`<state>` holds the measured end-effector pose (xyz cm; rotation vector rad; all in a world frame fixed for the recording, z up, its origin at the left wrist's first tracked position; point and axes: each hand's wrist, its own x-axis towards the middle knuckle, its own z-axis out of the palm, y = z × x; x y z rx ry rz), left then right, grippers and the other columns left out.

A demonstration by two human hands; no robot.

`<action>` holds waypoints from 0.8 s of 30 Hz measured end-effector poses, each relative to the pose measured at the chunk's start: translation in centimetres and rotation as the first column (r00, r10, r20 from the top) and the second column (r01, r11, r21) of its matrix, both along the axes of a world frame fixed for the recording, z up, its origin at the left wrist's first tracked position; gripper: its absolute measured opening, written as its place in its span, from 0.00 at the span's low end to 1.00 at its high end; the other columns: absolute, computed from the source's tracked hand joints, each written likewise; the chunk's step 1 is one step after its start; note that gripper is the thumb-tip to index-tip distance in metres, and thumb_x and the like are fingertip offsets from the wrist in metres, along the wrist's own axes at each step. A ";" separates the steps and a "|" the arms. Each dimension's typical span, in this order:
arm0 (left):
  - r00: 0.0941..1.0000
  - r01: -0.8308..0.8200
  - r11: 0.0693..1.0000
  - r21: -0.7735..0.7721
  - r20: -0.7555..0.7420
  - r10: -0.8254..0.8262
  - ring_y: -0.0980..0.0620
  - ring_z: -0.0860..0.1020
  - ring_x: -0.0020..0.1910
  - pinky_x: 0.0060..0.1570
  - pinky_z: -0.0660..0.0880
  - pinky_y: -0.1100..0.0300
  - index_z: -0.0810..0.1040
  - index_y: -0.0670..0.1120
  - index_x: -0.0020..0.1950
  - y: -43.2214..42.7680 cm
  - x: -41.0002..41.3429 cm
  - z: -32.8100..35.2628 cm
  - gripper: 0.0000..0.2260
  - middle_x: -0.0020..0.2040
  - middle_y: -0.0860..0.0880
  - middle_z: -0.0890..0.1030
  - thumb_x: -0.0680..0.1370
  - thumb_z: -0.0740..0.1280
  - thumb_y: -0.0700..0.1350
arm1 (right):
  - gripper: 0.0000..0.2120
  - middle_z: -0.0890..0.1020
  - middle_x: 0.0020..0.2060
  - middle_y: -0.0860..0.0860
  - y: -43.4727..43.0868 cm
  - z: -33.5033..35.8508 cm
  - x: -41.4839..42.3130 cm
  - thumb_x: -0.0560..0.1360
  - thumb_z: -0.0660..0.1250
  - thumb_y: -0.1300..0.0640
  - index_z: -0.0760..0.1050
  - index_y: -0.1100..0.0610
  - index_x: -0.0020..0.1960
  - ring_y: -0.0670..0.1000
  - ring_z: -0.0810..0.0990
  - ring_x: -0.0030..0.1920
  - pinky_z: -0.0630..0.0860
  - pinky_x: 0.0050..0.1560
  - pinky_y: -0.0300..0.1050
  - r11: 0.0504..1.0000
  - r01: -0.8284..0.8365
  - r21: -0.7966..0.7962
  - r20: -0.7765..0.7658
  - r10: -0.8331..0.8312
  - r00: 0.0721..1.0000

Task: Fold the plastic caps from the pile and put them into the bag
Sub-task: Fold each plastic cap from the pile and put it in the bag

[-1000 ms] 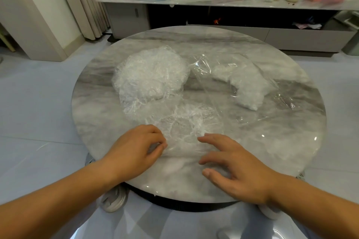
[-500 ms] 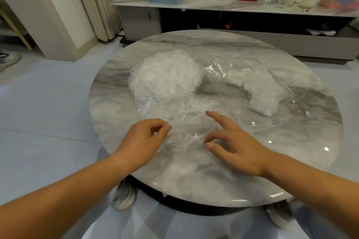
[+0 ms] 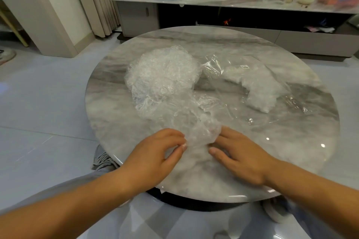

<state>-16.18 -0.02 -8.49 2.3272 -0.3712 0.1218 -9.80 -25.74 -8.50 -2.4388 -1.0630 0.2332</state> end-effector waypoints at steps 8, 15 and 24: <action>0.977 0.163 0.914 0.371 0.071 -0.203 0.54 0.78 0.57 0.62 0.70 0.60 0.83 0.55 0.53 -0.7 -1.1 -1.2 0.11 0.61 0.54 0.79 0.81 0.61 0.55 | 0.17 0.74 0.62 0.43 -2.7 2.5 -2.9 0.79 0.56 0.39 0.78 0.47 0.50 0.42 0.74 0.62 0.75 0.55 0.41 0.963 0.237 0.128 0.145 -0.255 0.956; 0.943 0.274 0.833 0.481 0.034 -0.330 0.54 0.78 0.57 0.63 0.69 0.59 0.82 0.56 0.51 -1.3 -1.6 -1.2 0.11 0.60 0.54 0.80 0.80 0.62 0.57 | 0.23 0.70 0.74 0.47 -3.2 2.2 -5.0 0.83 0.52 0.39 0.83 0.48 0.48 0.51 0.60 0.79 0.60 0.74 0.50 0.992 -0.124 0.008 0.160 0.121 0.980; 0.965 0.195 0.870 0.452 0.070 -0.252 0.51 0.77 0.61 0.61 0.74 0.54 0.84 0.56 0.53 0.8 -0.3 -0.7 0.14 0.63 0.52 0.78 0.79 0.62 0.61 | 0.23 0.80 0.59 0.41 -3.0 1.1 -4.8 0.85 0.49 0.41 0.80 0.50 0.61 0.43 0.73 0.64 0.63 0.71 0.46 0.984 -0.122 -0.131 0.121 0.138 0.983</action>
